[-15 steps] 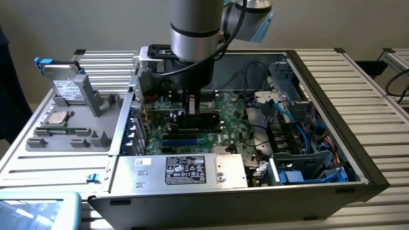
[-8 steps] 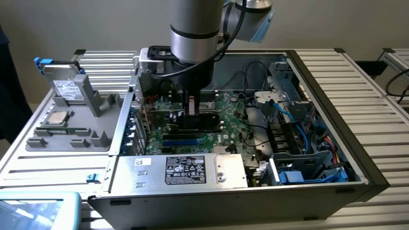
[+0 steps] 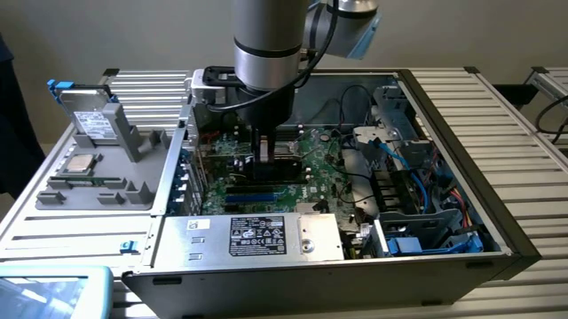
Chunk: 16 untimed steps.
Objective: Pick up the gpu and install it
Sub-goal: 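Insert the gpu into the slot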
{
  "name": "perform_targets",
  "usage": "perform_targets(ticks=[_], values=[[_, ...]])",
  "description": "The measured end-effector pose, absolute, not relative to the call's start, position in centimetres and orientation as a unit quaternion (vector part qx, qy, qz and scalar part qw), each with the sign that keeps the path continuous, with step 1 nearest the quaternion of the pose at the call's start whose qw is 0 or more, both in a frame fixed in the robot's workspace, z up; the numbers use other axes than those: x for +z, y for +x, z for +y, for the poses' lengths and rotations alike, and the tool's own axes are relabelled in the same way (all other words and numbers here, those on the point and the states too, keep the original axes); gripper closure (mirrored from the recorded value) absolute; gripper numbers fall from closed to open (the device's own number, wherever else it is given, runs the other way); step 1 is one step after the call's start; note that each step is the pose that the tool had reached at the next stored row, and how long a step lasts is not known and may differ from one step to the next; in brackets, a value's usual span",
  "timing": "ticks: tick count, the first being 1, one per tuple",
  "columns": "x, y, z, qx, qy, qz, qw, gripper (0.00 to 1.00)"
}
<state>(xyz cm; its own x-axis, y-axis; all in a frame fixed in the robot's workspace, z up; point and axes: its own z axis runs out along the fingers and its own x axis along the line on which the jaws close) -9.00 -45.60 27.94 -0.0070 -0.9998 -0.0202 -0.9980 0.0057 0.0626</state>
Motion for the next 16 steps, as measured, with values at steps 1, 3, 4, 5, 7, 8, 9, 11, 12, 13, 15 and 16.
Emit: perform_targets(ticks=[1,3,4,5,7,8,9,11,12,13,15,16], values=[[27.8,-9.0,-45.6,-0.029,0.704,-0.709,0.016,0.71],[27.6,-9.1,-45.6,-0.026,0.704,-0.709,0.018,0.71],[27.5,-9.1,-45.6,-0.025,0.704,-0.709,0.02,0.71],[27.4,-9.1,-45.6,-0.023,0.704,-0.709,0.021,0.71],[27.3,-9.3,-45.6,-0.021,0.704,-0.709,0.023,0.71],[27.2,-9.3,-45.6,-0.021,0.704,-0.709,0.023,0.71],[27.2,-9.4,-45.6,-0.021,0.704,-0.709,0.023,0.71],[26.9,-9.5,-45.6,-0.021,0.704,-0.709,0.023,0.71],[26.8,-9.5,-45.6,-0.021,0.704,-0.709,0.023,0.71],[26.6,-9.6,-45.6,-0.021,0.704,-0.709,0.023,0.71],[26.3,-9.6,-45.6,-0.021,0.704,-0.709,0.023,0.71],[26.2,-9.7,-45.6,-0.021,0.704,-0.709,0.023,0.71]])
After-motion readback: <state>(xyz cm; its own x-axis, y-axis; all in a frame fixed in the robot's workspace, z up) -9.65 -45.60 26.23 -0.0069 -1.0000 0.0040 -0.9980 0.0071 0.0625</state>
